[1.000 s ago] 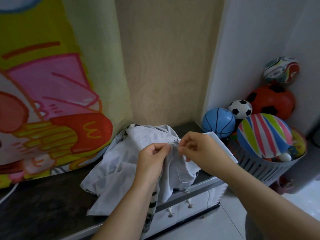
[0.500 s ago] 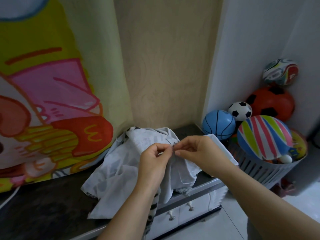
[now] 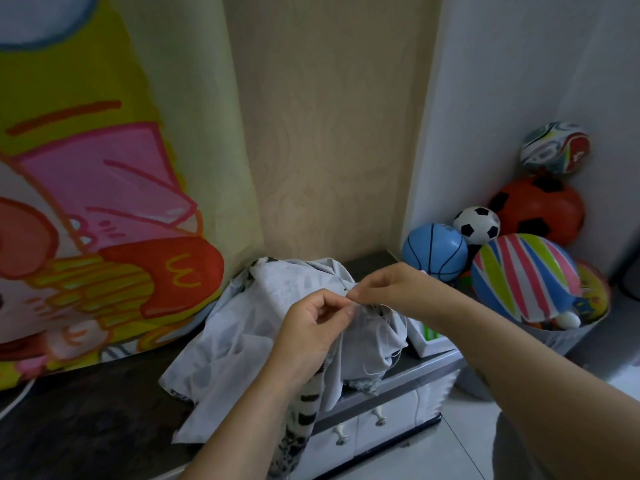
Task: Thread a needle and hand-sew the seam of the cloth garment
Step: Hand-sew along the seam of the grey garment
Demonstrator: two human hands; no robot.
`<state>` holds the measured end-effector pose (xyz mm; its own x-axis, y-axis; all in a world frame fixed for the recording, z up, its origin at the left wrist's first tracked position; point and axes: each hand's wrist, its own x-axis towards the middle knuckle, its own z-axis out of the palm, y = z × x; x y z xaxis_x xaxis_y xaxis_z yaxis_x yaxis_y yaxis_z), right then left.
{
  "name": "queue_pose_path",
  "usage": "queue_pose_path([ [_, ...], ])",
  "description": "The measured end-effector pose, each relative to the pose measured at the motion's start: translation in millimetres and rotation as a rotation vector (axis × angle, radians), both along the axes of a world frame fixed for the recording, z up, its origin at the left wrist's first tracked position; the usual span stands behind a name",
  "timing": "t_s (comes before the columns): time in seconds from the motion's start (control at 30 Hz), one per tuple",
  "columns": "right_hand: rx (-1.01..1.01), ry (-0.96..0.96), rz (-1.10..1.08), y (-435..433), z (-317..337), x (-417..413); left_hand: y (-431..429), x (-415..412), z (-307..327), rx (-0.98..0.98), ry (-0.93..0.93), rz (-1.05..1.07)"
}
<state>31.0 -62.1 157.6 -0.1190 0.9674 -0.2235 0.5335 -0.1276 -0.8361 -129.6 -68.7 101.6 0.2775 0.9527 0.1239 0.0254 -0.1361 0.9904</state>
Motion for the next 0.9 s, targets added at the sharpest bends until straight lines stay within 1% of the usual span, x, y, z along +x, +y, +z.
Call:
queue_pose_path([
  [0.07, -0.017, 0.092, -0.001, 0, 3, 0, 0, -2, 0, 0.009, 0.000, 0.002],
  [0.13, 0.007, 0.122, -0.036, 0, 3, -1, 0, -3, 0, 0.007, 0.008, 0.000],
  [0.17, 0.060, 0.136, -0.108, 2, 2, -1, 1, -4, 0, 0.004, 0.012, -0.005],
  [0.2, 0.114, 0.194, -0.223, 4, 2, 0, 1, -5, 0, 0.003, 0.020, -0.010],
  [0.23, 0.128, 0.335, -0.339, 6, 2, 1, 1, -5, 0, 0.002, 0.029, -0.013],
  [0.27, 0.090, 0.542, -0.420, 7, 5, 2, 1, -5, 0, 0.002, 0.036, -0.014],
  [0.3, 0.037, 0.741, -0.441, 7, 7, 1, 0, -4, 0, 0.003, 0.034, -0.012],
  [0.33, -0.001, 0.854, -0.423, 5, 8, -1, 1, -4, 0, 0.008, 0.025, -0.005],
  [0.37, -0.012, 0.879, -0.383, 5, 8, -2, 1, -4, 0, 0.014, 0.013, 0.003],
  [0.4, 0.010, 0.860, -0.344, 6, 6, -3, 2, -4, 0, 0.017, 0.003, 0.011],
  [0.43, 0.065, 0.806, -0.313, 7, 4, -5, 2, -4, 1, 0.014, -0.004, 0.015],
  [0.47, 0.151, 0.687, -0.283, 8, 1, -6, 2, -4, 2, 0.008, -0.011, 0.012],
  [0.5, 0.255, 0.495, -0.241, 9, -2, -7, 2, -4, 3, -0.001, -0.028, 0.001],
  [0.57, 0.430, 0.030, -0.114, 11, -11, -4, 0, -4, 6, -0.018, -0.066, -0.031],
  [0.6, 0.491, -0.156, -0.051, 11, -18, -1, -1, -4, 7, -0.023, -0.076, -0.044],
  [0.67, 0.615, -0.437, 0.019, 12, -34, 8, -1, -4, 9, -0.038, -0.101, -0.071],
  [0.73, 0.695, -0.637, 0.029, 15, -47, 20, -2, -3, 10, -0.073, -0.145, -0.096],
  [0.77, 0.701, -0.699, 0.010, 16, -52, 26, -1, -3, 9, -0.092, -0.166, -0.105],
  [0.9, 0.582, -0.853, -0.075, 19, -58, 40, 1, -3, 7, -0.145, -0.258, -0.124],
])
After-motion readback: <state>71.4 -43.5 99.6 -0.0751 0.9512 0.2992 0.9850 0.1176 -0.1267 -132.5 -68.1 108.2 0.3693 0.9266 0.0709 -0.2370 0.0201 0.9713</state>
